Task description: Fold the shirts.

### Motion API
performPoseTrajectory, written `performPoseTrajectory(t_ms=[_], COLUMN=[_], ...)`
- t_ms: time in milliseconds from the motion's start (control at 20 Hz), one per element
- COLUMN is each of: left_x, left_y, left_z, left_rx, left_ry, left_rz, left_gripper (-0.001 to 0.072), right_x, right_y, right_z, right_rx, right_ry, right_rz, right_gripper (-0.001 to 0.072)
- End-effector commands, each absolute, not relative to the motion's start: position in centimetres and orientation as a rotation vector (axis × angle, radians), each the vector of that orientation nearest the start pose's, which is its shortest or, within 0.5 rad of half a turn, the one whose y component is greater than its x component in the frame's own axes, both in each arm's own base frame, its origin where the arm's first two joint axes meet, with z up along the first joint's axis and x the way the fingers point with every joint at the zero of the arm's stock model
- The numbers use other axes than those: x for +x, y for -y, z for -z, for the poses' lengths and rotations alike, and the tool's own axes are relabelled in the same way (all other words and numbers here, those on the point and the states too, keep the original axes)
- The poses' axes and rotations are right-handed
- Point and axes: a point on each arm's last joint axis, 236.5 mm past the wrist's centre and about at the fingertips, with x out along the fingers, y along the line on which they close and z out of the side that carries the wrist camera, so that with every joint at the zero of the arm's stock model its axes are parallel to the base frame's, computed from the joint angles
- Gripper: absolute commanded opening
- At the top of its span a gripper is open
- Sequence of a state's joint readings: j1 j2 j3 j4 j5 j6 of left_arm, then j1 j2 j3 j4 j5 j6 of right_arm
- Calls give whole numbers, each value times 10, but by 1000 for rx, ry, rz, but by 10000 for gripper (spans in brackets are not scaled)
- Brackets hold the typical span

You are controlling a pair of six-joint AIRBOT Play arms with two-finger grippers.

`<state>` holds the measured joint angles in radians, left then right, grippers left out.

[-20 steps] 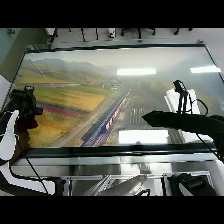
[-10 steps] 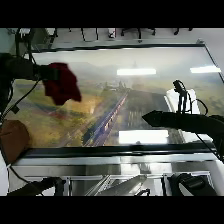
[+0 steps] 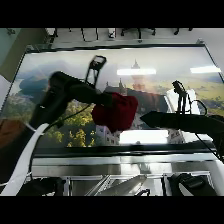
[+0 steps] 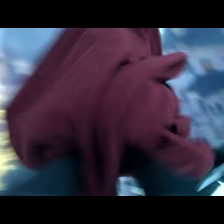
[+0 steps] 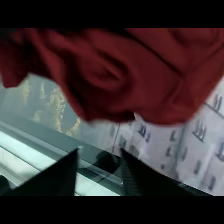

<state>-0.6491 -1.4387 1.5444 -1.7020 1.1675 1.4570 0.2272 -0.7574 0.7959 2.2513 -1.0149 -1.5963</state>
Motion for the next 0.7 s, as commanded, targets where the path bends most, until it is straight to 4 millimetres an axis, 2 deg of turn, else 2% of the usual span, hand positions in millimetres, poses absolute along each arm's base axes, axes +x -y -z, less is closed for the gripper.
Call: performPoseTrajectory(t_ms=[0,50,150,200,250,300,350,450,500,550,650], left_x=[337,338,339,341,343,343,340,326,314,301,288], left_y=[337,325,289,267,245,223,206,183,178,177,192], left_z=[-43,-48,-72,-88,-100,-109,-111,-93,-72,-46,-2], left_rx=[59,71,101,99,85,56,25,-27,-42,-70,-189], left_ry=[-1267,-1311,-1370,-1378,-1377,-1372,-1369,-1380,-1391,-1404,-1390], left_rz=[665,663,646,627,597,560,529,478,462,453,470], left_gripper=[642,641,641,641,641,641,641,641,641,641,641], right_x=[274,277,282,283,282,281,280,272,264,259,252], right_y=[-192,-188,-173,-164,-155,-147,-140,-141,-145,-149,-161], right_z=[-106,-107,-109,-107,-104,-101,-96,-76,-58,-38,-3], right_rx=[488,498,519,534,531,525,516,522,522,529,579], right_ry=[-1003,-996,-997,-1011,-1027,-1039,-1051,-1104,-1143,-1177,-1225], right_rz=[-566,-555,-517,-494,-478,-468,-456,-450,-450,-443,-427], right_gripper=[347,348,349,376,480,517,517,517,517,517,517])
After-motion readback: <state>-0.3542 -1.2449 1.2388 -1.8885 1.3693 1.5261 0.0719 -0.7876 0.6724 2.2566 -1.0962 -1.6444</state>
